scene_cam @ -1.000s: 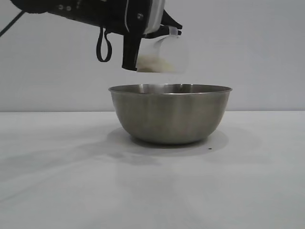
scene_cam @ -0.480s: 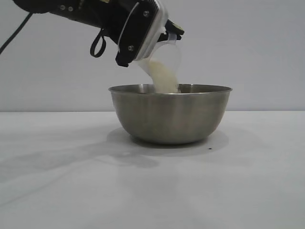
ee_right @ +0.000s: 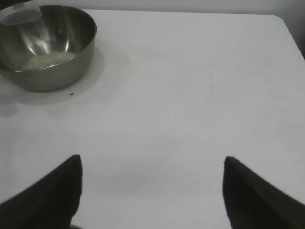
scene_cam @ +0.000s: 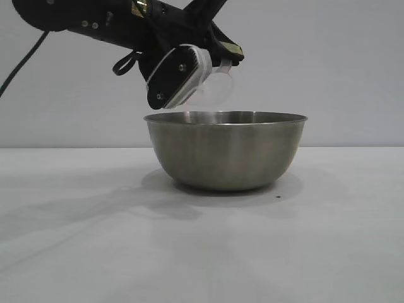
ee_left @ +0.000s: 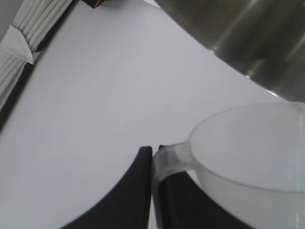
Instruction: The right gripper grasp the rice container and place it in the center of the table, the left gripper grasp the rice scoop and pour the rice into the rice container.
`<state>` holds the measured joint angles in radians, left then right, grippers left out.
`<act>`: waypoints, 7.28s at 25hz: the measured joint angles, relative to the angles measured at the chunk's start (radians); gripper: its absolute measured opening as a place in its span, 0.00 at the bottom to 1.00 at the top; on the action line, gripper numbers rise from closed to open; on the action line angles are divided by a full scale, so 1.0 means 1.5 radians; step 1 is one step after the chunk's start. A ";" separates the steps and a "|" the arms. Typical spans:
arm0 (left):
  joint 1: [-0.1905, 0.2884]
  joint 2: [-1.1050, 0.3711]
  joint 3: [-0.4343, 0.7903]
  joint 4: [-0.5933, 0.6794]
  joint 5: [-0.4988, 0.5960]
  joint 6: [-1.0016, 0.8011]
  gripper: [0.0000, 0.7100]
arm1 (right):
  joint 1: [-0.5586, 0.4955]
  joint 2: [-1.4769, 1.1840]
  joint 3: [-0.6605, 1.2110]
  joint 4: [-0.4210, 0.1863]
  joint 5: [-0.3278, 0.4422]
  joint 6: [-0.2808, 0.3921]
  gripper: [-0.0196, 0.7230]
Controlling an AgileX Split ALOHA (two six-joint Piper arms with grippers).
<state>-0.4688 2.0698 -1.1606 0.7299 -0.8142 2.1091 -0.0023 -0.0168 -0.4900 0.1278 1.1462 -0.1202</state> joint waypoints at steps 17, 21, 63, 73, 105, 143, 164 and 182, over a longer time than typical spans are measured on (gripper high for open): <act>0.000 0.001 0.000 -0.052 -0.102 -0.068 0.00 | 0.000 0.000 0.000 0.000 0.000 0.000 0.79; 0.000 0.002 0.000 -0.113 -0.128 -0.165 0.00 | 0.000 0.000 0.000 0.000 0.000 0.000 0.79; 0.107 0.002 0.154 -0.726 -0.101 -1.217 0.00 | 0.000 0.000 0.000 0.000 0.000 0.000 0.79; 0.107 0.075 0.158 -0.681 -0.111 -1.318 0.00 | 0.000 0.000 0.000 0.000 0.000 0.000 0.79; 0.107 0.113 0.285 -0.643 -0.213 -1.318 0.35 | 0.000 0.000 0.000 0.000 0.000 0.000 0.79; 0.107 -0.720 0.491 -0.509 0.414 -1.385 0.38 | 0.000 0.000 0.000 0.000 0.000 0.000 0.79; 0.107 -1.231 0.431 -0.512 1.094 -1.387 0.68 | 0.000 0.000 0.000 0.000 0.000 0.000 0.79; 0.107 -1.389 0.427 -0.464 1.339 -1.405 0.68 | 0.000 0.000 0.000 0.000 0.000 0.000 0.79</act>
<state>-0.3077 -0.0133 -0.5202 0.0341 1.1942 0.0019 -0.0023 -0.0168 -0.4900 0.1278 1.1462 -0.1202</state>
